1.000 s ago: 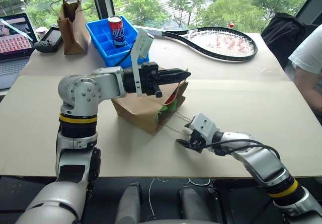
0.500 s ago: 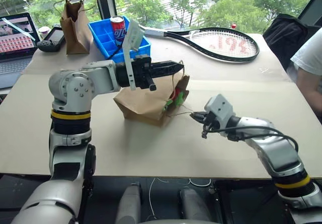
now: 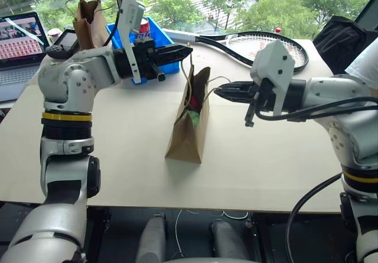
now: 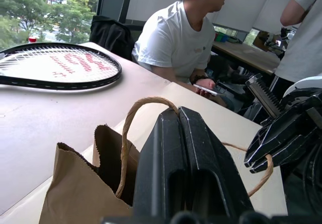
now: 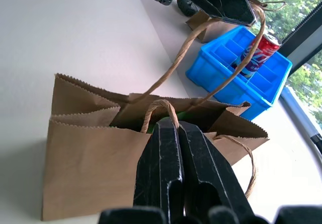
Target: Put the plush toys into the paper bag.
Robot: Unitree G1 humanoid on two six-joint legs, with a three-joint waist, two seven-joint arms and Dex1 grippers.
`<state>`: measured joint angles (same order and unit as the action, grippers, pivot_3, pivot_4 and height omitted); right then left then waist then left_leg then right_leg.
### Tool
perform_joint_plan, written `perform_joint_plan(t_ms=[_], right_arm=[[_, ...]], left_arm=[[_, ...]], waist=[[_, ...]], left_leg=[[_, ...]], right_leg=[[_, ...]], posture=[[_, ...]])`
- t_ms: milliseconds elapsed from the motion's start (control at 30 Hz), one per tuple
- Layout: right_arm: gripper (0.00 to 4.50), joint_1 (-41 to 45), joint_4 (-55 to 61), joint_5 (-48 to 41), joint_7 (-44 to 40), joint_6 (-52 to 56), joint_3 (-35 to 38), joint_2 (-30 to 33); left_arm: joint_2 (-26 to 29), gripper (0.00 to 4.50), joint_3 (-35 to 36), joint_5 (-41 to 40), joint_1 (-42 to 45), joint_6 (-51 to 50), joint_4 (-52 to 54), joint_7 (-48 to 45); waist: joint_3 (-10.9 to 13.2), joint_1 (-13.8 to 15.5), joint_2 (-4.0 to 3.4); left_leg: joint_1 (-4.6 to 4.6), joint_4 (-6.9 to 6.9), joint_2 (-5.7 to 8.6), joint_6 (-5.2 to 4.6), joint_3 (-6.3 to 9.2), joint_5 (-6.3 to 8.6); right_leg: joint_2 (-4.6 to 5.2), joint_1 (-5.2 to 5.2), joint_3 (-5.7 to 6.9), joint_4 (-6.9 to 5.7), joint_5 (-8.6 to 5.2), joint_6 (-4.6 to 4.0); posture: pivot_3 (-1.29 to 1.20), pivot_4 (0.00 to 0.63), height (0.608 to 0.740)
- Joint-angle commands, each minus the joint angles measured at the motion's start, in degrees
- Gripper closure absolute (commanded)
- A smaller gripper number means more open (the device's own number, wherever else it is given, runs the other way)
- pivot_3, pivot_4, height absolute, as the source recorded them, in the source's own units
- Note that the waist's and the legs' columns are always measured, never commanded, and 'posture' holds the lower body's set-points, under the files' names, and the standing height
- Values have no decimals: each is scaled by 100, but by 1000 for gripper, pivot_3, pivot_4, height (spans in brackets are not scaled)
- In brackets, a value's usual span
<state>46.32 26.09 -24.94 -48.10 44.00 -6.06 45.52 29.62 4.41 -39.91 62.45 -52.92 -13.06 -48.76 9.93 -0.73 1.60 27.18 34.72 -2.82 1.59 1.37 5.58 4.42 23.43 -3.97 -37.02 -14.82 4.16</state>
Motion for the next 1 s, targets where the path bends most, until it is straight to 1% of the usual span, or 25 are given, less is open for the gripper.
perform_joint_plan(t_ms=[33,267,400,633,733,867,1000], right_arm=[[4437,245,102,67,-47,-14,176,193],[4437,527,-32,153,-130,-54,281,485],[4437,650,46,121,-69,26,291,445],[4437,697,161,60,-33,132,326,444],[4437,535,250,27,-63,226,277,469],[4437,290,499,-173,8,695,150,382],[4437,222,555,-535,224,1220,363,112]], left_arm=[[-92,4500,155,127,245,279,-110,105],[-312,4500,188,300,641,671,-540,106],[-422,4500,242,366,895,889,-790,94],[-567,4500,338,388,1043,1037,-933,105],[-461,4500,142,424,831,853,-715,-119],[-242,4500,-225,663,464,819,-496,-398],[-26,4500,-410,782,249,731,-228,-605]], waist=[[0,2,0],[1,-2,0],[1,-3,0],[1,-8,1],[1,-9,0],[0,-14,0],[1,-22,0]], left_leg=[[0,1,0,0,0,0],[6,2,0,0,0,0],[6,2,0,0,-1,0],[6,2,0,0,0,0],[6,2,0,0,-1,0],[5,1,0,0,-1,0],[7,5,-1,-1,0,-1]], right_leg=[[0,0,0,-1,0,0],[0,6,0,-1,0,0],[0,8,0,-3,0,1],[-1,8,0,-6,0,1],[-1,9,0,-6,0,1],[-1,8,-1,-7,0,1],[-1,14,-2,-15,3,-3]], posture=[[0,150,731],[0,150,731],[0,150,731],[0,150,731],[0,150,731],[0,150,731],[0,150,731]])
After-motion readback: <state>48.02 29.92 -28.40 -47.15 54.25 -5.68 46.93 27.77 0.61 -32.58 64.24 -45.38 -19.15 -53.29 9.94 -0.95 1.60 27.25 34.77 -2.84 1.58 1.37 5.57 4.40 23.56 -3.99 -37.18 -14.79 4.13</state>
